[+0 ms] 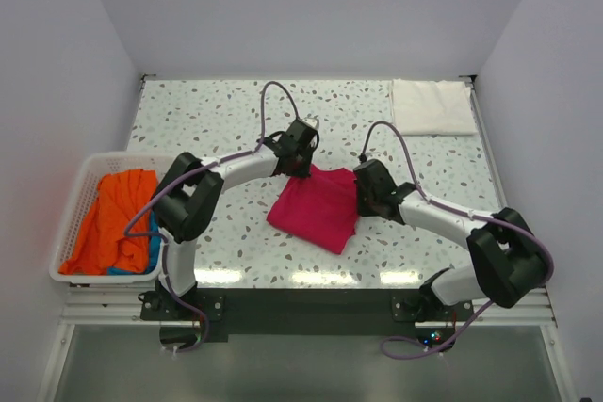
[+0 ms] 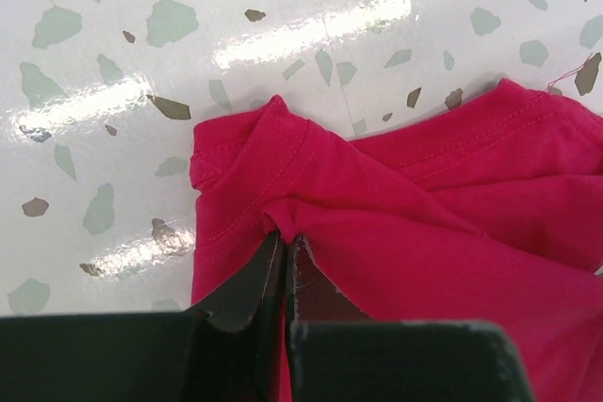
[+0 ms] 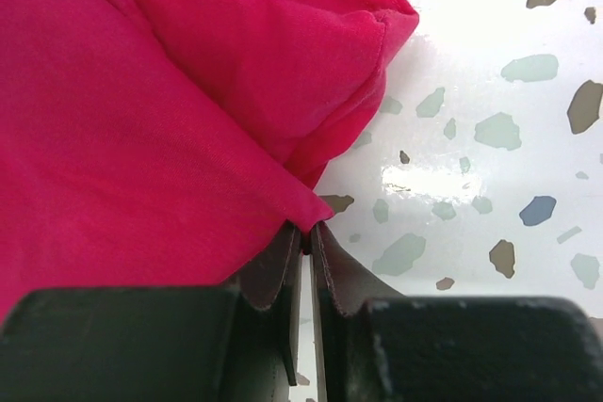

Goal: Fold and stack the t-shirts
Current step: Fold the tshirt

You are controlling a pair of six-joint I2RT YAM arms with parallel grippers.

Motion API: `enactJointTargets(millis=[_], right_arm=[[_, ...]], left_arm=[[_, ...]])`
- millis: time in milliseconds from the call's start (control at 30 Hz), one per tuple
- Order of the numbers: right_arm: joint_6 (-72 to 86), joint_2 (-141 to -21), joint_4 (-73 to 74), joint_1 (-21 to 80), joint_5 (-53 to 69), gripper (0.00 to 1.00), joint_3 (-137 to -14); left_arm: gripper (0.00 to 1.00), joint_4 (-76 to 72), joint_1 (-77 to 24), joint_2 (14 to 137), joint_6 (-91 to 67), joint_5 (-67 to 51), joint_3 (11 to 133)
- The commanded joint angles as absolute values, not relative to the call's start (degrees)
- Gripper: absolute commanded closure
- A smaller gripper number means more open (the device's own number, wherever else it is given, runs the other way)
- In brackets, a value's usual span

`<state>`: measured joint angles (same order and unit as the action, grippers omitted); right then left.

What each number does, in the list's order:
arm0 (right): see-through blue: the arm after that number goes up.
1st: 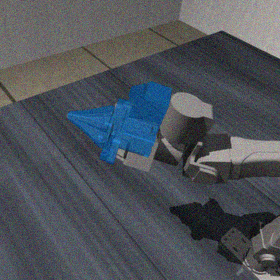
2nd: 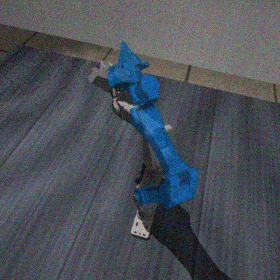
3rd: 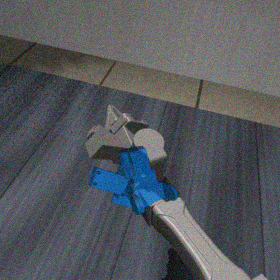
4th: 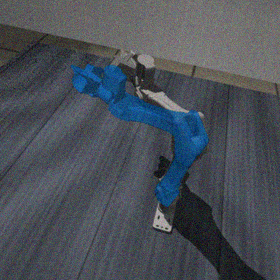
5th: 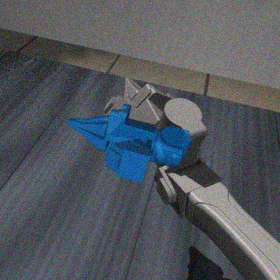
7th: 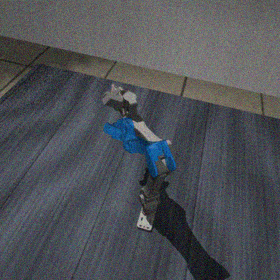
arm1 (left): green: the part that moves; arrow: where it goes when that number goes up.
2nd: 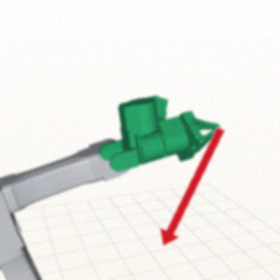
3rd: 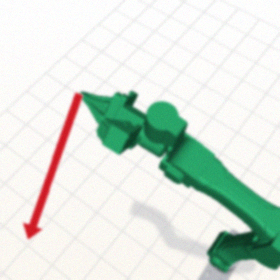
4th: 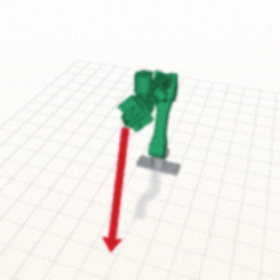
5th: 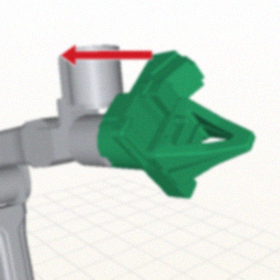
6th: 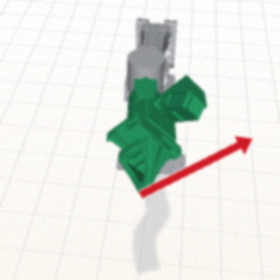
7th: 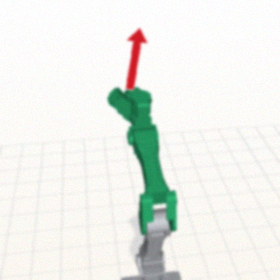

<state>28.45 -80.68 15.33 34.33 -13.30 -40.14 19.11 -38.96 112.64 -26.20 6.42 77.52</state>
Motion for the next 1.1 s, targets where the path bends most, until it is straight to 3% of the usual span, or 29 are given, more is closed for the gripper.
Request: enactJointTargets(millis=[0, 333, 633, 700, 800, 833, 867, 900, 933, 1067], right_arm=[[28.12, -75.60, 14.85, 34.10, -13.97, 0.91, -40.34], [26.11, -68.72, 20.31, 33.32, -16.35, 0.92, -45.17], [24.43, -86.47, 12.15, 24.37, -12.22, 0.94, -49.65], [25.04, -89.55, 10.99, 22.25, -9.16, 0.94, -50.71], [25.58, -93.33, 10.89, 19.52, -6.25, 0.86, -53.34], [25.58, -93.25, 12.03, 19.34, -6.33, 0.73, -54.65], [25.49, -92.90, 12.56, 19.34, -6.59, 0.66, -55.19], [25.49, -92.29, 13.00, 19.34, -7.03, 0.59, -55.54], [25.40, -91.50, 14.23, 19.25, -7.90, 0.43, -56.07], [25.49, -87.20, 18.97, 18.81, -9.23, 0.31, -57.21]], left_arm=[[0.99, 15.73, -38.32, 108.82, -27.07, 8.08, 77.88], [1.00, 16.26, -37.97, 101.25, -27.69, 11.51, 76.72], [1.00, 8.28, -32.27, 113.80, -27.07, 6.26, 81.73], [0.89, 5.29, -31.03, 115.83, -26.81, 4.14, 83.66], [0.74, 5.53, -29.10, 118.73, -26.46, 1.85, 87.78], [0.69, 6.15, -28.48, 119.00, -26.28, 1.67, 88.76], [0.58, 6.33, -28.30, 118.66, -26.11, 1.93, 89.38], [0.55, 6.24, -28.21, 117.96, -25.84, 2.28, 89.47], [0.51, 6.07, -28.04, 116.38, -25.23, 2.46, 89.30], [0.38, 7.82, -27.69, 112.07, -25.14, 4.39, 88.33]])
